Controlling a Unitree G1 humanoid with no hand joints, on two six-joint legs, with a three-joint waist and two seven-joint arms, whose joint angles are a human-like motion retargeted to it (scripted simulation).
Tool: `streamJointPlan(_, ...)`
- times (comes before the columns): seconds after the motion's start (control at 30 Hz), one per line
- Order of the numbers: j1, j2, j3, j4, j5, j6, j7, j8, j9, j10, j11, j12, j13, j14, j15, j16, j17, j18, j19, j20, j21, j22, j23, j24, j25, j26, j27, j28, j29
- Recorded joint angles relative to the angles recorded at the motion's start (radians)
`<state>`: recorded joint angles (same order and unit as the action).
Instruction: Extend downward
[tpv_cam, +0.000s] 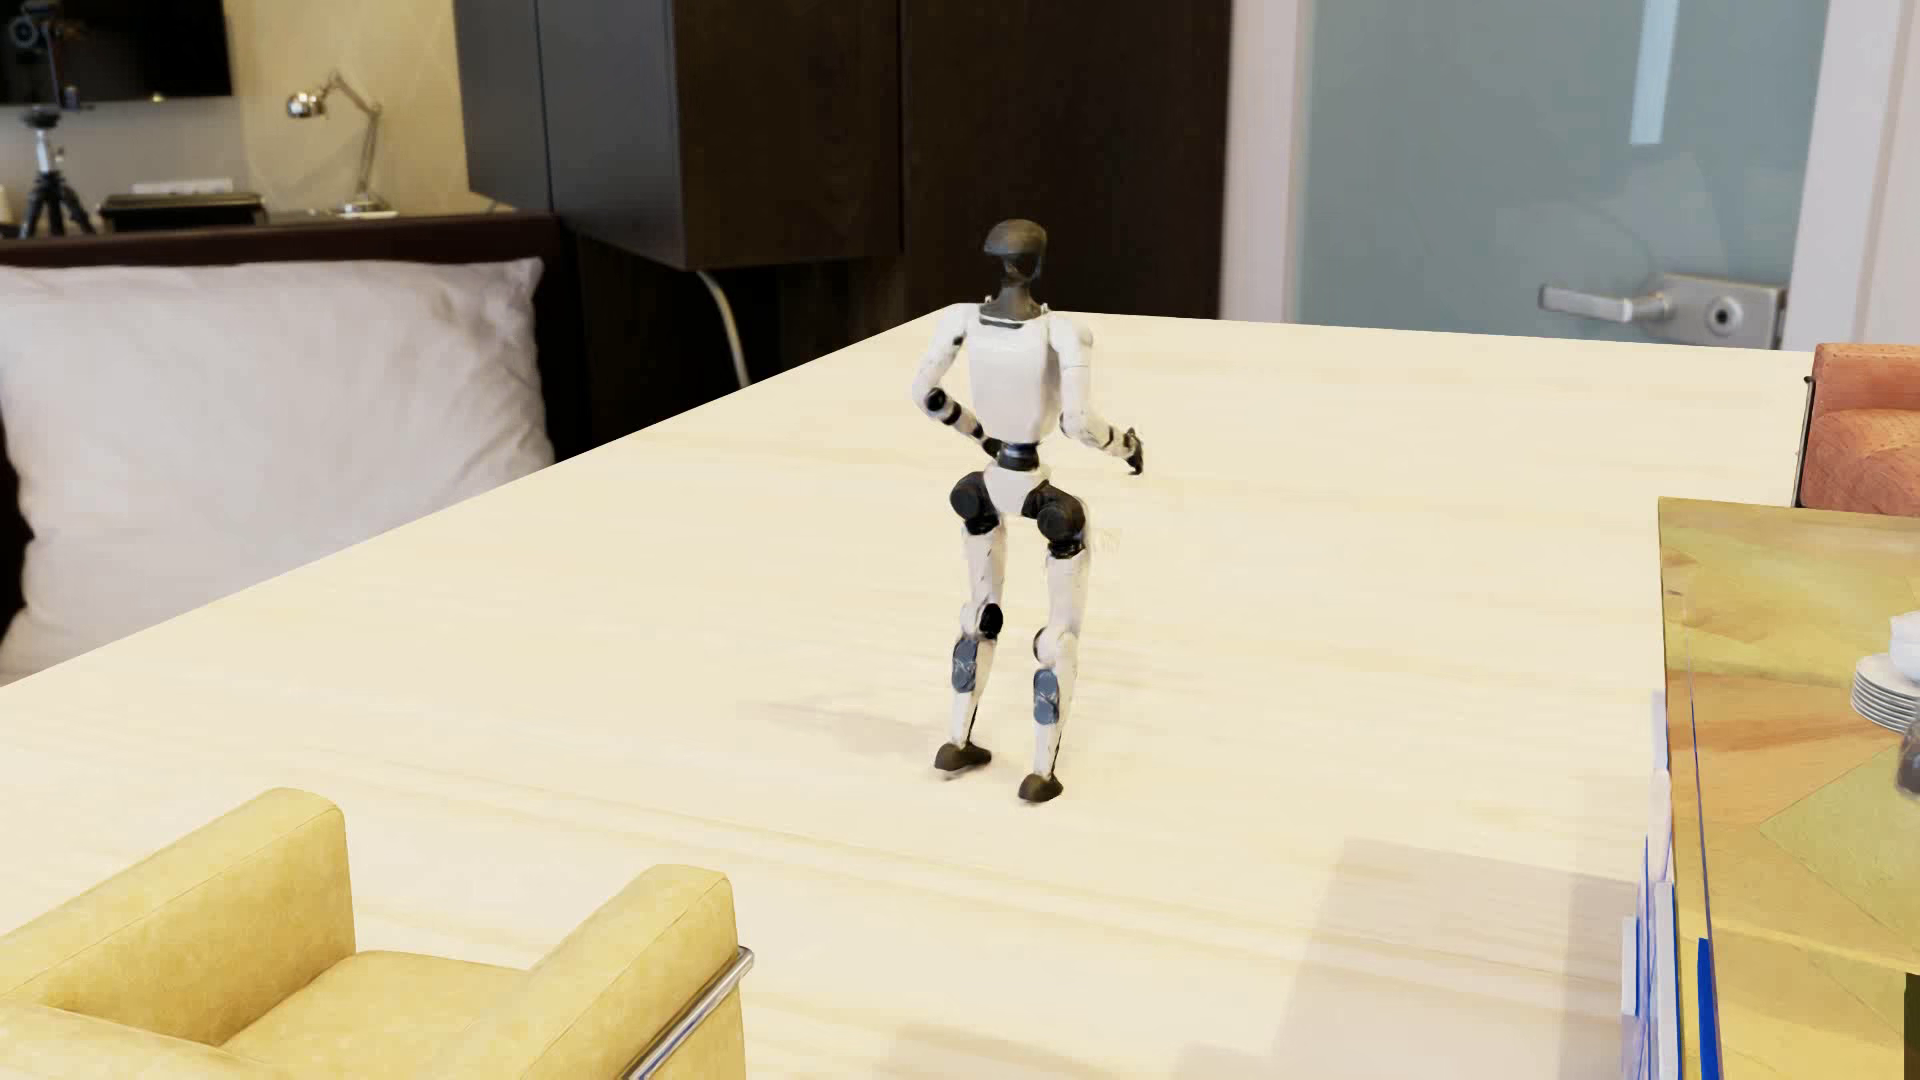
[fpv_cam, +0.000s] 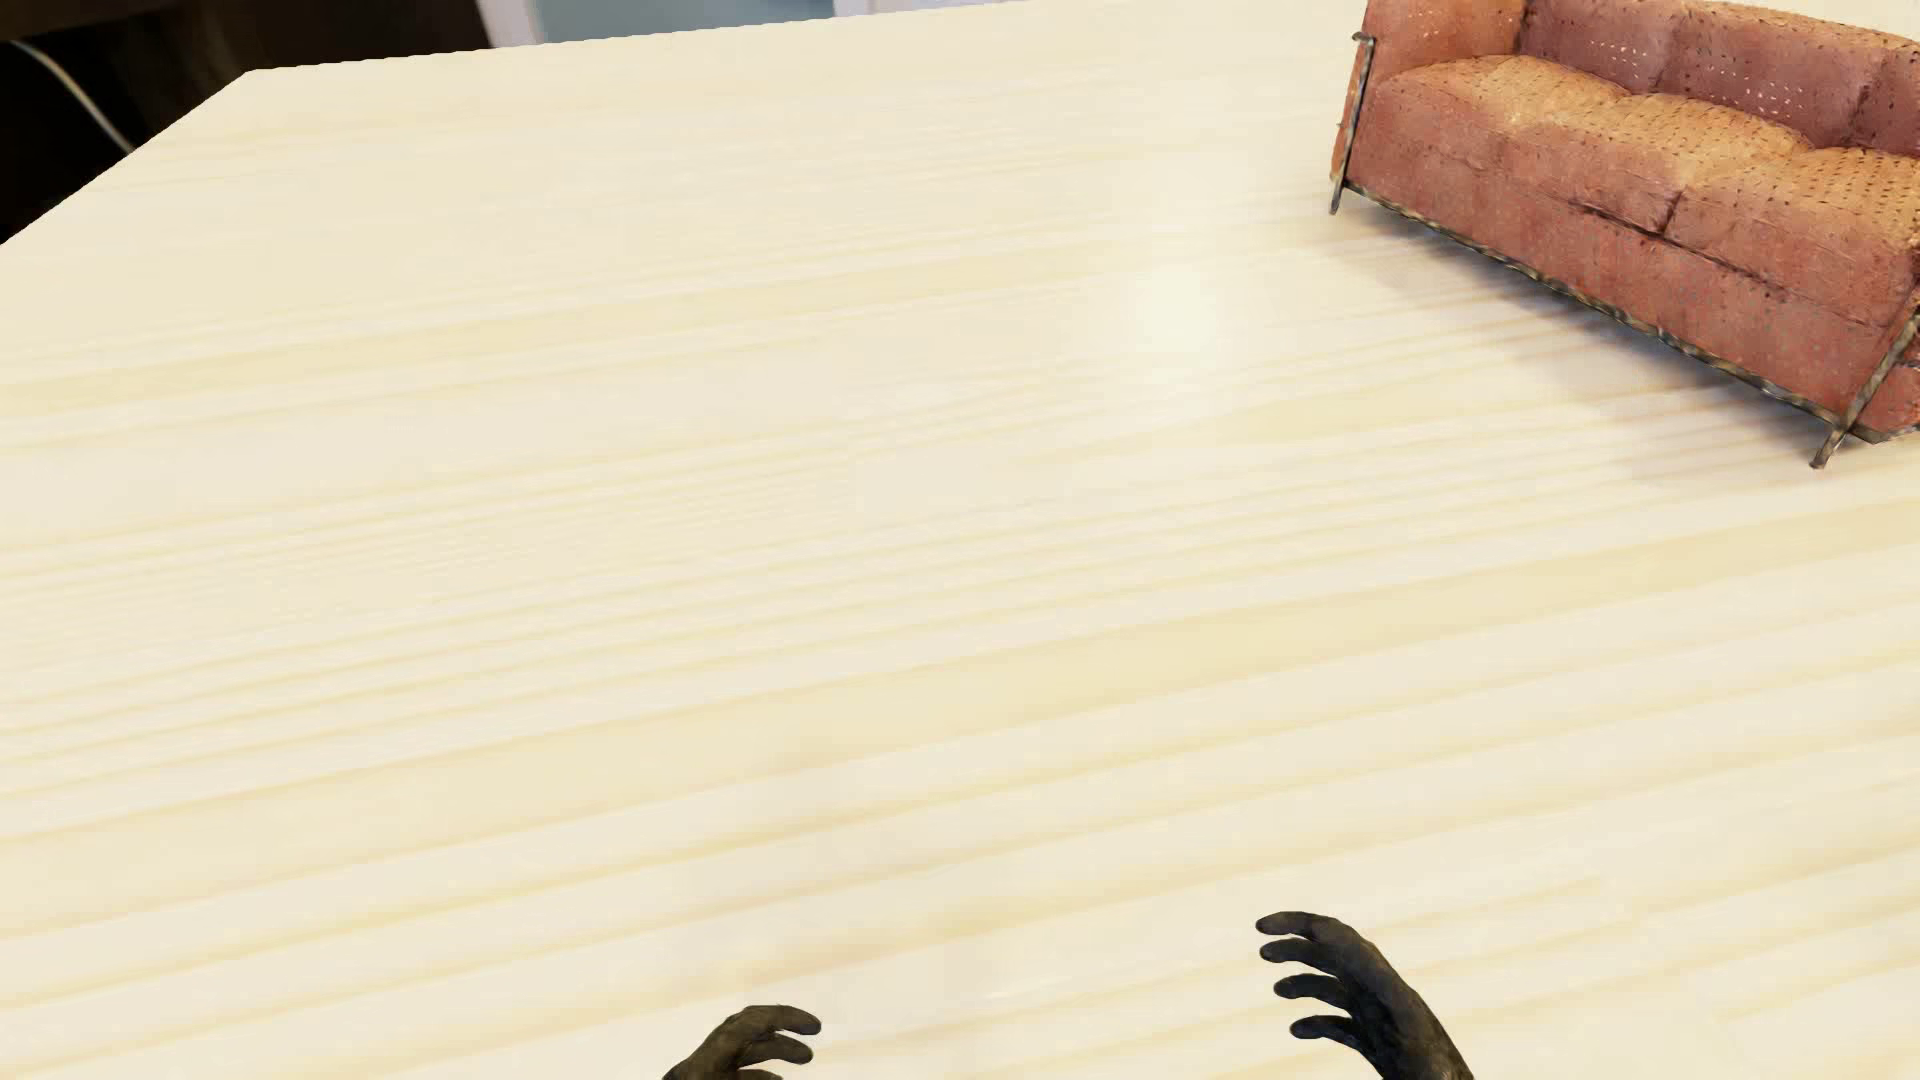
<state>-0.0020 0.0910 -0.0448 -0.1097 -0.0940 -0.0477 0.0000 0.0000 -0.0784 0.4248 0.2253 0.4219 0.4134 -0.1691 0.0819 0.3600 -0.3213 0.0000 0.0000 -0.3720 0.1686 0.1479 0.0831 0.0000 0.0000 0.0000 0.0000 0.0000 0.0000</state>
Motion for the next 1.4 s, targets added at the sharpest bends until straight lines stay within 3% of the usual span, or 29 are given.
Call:
streamJointPlan(0.23,-0.010,-0.013,-0.005,-0.005,-0.005,-0.007,0.000,0.000,0.005,0.014,-0.001,-0.020,-0.002,0.004,0.010,0.011,0.008,0.000,0.000,-0.017,-0.004,-0.006,0.002,0.000,0.000,0.000,0.000,0.000,0.000)
streamJointPlan(0.3,0.022,-0.009,0.027,0.005,0.009,-0.005,0.000,0.000,0.038,-0.071,0.013,-0.025,-0.011,0.056,0.007,0.022,0.009,0.000,0.000,-0.018,-0.004,-0.007,0.012,0.000,0.000,0.000,0.000,0.000,0.000)
streamJointPlan(0.4,0.005,-0.020,0.021,0.003,0.011,-0.006,0.000,0.000,0.054,0.020,0.010,-0.026,-0.008,0.014,0.015,0.020,0.001,0.000,0.000,0.006,-0.001,0.005,0.018,0.000,0.000,0.000,0.000,0.000,0.000)
streamJointPlan(0.43,0.004,-0.026,0.025,0.003,0.008,-0.010,0.000,0.000,0.064,-0.067,0.012,-0.028,-0.009,0.049,0.018,0.021,-0.003,0.000,0.000,0.013,0.004,0.002,0.018,0.000,0.000,0.000,0.000,0.000,0.000)
streamJointPlan(0.6,-0.032,-0.080,0.035,0.006,0.015,-0.021,0.000,0.000,0.191,0.004,-0.017,-0.115,-0.097,0.025,0.075,0.031,-0.019,0.000,0.000,0.028,0.042,0.021,0.049,0.000,0.000,0.000,0.000,0.000,0.000)
streamJointPlan(0.63,-0.065,-0.118,0.038,0.015,0.020,-0.018,0.000,0.000,0.212,0.006,0.264,-0.151,-0.129,0.035,0.122,0.032,-0.024,0.000,0.000,0.019,0.051,0.046,0.064,0.000,0.000,0.000,0.000,0.000,0.000)
streamJointPlan(0.7,-0.138,-0.193,0.023,0.009,0.016,-0.027,0.000,0.000,0.282,-0.006,0.285,-0.229,-0.207,0.091,0.099,0.043,-0.026,0.000,0.000,0.017,0.073,0.079,0.090,0.000,0.000,0.000,0.000,0.000,0.000)
streamJointPlan(0.9,-0.353,-0.441,0.014,0.022,0.012,-0.034,0.000,0.000,0.598,0.010,0.356,-0.542,-0.556,0.238,0.116,0.096,-0.034,0.000,0.000,-0.080,0.134,0.128,0.186,0.000,0.000,0.000,0.000,0.000,0.000)
streamJointPlan(1.0,-0.466,-0.564,0.014,0.037,0.018,-0.033,0.000,0.000,0.598,0.037,0.400,-0.766,-0.798,0.325,0.123,0.114,-0.034,0.000,0.000,-0.126,0.144,0.209,0.304,0.000,0.000,0.000,0.000,0.000,0.000)
streamJointPlan(1.13,-0.686,-0.754,0.002,0.060,0.006,-0.043,0.000,0.000,0.598,0.149,0.514,-1.100,-1.145,0.456,0.095,0.158,-0.073,0.000,0.000,-0.201,0.258,0.376,0.469,0.000,0.000,0.000,0.000,0.000,0.000)
streamJointPlan(1.2,-0.782,-0.849,-0.003,0.074,-0.013,-0.062,0.000,0.000,0.598,0.241,0.612,-1.264,-1.316,0.460,0.061,0.194,-0.092,0.000,0.000,-0.243,0.338,0.448,0.545,0.000,0.000,0.000,0.000,0.000,0.000)
streamJointPlan(1.23,-0.831,-0.900,-0.008,0.070,-0.040,-0.078,0.000,0.000,0.598,0.297,0.679,-1.343,-1.398,0.448,0.035,0.204,-0.094,0.000,0.000,-0.244,0.318,0.495,0.575,0.000,0.000,0.000,0.000,0.000,0.000)
streamJointPlan(1.33,-0.993,-1.059,0.000,0.113,-0.056,-0.087,0.000,0.000,0.598,0.532,0.893,-1.590,-1.629,0.348,-0.081,0.229,-0.114,0.000,0.000,-0.335,0.455,0.615,0.707,0.000,0.000,0.000,0.000,0.000,0.000)
streamJointPlan(1.37,-1.095,-1.142,-0.001,0.147,-0.050,-0.064,0.000,0.000,0.598,0.647,0.984,-1.653,-1.688,0.296,-0.128,0.226,-0.114,0.000,0.000,-0.373,0.477,0.660,0.749,0.000,0.000,0.000,0.000,0.000,0.000)
streamJointPlan(1.4,-1.080,-1.144,-0.011,0.123,-0.090,-0.099,0.000,0.000,0.598,0.710,1.049,-1.734,-1.766,0.249,-0.167,0.236,-0.115,0.000,0.000,-0.419,0.505,0.707,0.798,0.000,0.000,0.000,0.000,0.000,0.000)
